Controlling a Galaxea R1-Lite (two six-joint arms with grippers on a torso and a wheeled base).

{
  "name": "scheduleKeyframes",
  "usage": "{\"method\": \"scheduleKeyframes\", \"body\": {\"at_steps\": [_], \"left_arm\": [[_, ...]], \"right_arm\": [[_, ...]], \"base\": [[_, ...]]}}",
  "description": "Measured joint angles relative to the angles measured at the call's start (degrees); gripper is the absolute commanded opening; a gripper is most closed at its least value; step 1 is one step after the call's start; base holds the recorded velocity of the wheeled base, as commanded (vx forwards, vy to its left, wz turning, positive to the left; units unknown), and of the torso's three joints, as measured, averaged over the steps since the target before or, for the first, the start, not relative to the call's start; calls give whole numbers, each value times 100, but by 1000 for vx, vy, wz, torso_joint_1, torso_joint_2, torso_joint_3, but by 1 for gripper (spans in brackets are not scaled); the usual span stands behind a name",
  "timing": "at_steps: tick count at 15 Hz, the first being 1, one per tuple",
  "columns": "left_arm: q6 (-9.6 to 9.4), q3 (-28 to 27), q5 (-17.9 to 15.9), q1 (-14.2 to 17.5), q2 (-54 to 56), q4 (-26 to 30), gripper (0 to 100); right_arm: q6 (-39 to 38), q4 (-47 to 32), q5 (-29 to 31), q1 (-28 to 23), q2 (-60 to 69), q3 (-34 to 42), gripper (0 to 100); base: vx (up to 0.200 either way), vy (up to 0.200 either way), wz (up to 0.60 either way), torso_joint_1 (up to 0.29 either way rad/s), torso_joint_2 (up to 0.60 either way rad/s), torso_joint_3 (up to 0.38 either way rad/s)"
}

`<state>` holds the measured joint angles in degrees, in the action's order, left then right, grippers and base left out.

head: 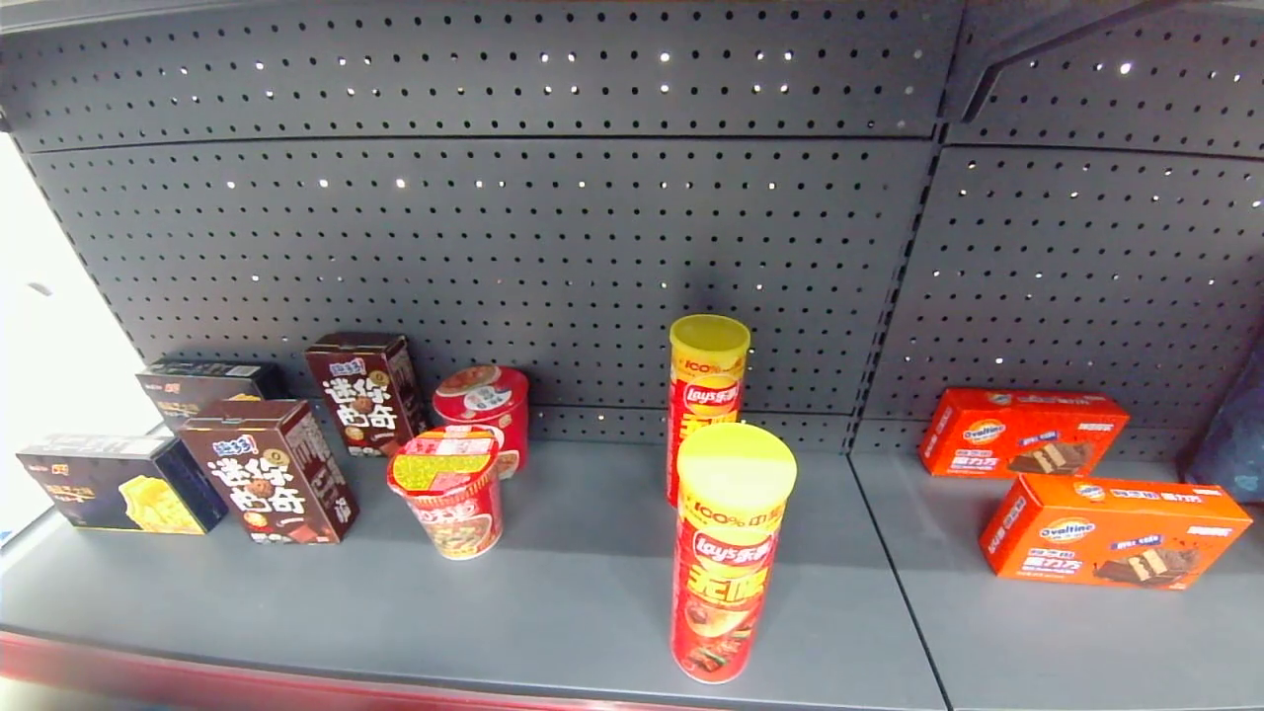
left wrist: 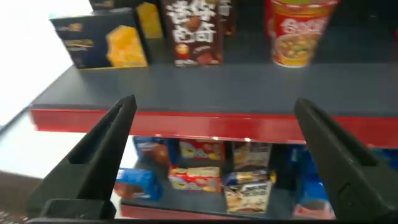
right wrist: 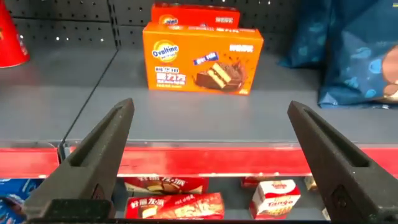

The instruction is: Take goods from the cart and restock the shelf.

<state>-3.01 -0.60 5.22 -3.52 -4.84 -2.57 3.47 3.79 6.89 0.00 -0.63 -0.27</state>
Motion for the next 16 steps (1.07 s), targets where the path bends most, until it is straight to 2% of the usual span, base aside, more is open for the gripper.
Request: {"method": "scheduleKeyframes", "body": {"at_steps": [1, 3, 5, 6, 14, 16], "left_arm": [[41, 30, -110, 0, 18, 22, 100], [50, 50, -564, 2, 41, 99, 100], [-101, 60, -934, 2, 51, 284, 100], [-106, 60, -964, 2, 52, 289, 100], [-76, 60, -995, 0, 51, 290, 100], [-82, 55, -1072, 0, 46, 290, 100]], "right_arm": [[2, -5, -18, 0, 28, 2, 100], [11, -32, -416, 0, 59, 5, 100], [-2, -34, -707, 0, 71, 5, 100], [18, -45, -855, 0, 73, 5, 100], [-9, -51, -913, 0, 74, -2, 100], [-9, -56, -923, 0, 74, -6, 100]], "base": [[0, 0, 0, 0, 0, 0], [0, 0, 0, 0, 0, 0], [0, 0, 0, 0, 0, 0], [0, 0, 0, 0, 0, 0], [0, 0, 0, 0, 0, 0], [0, 0, -600, 5, 5, 2]]}}
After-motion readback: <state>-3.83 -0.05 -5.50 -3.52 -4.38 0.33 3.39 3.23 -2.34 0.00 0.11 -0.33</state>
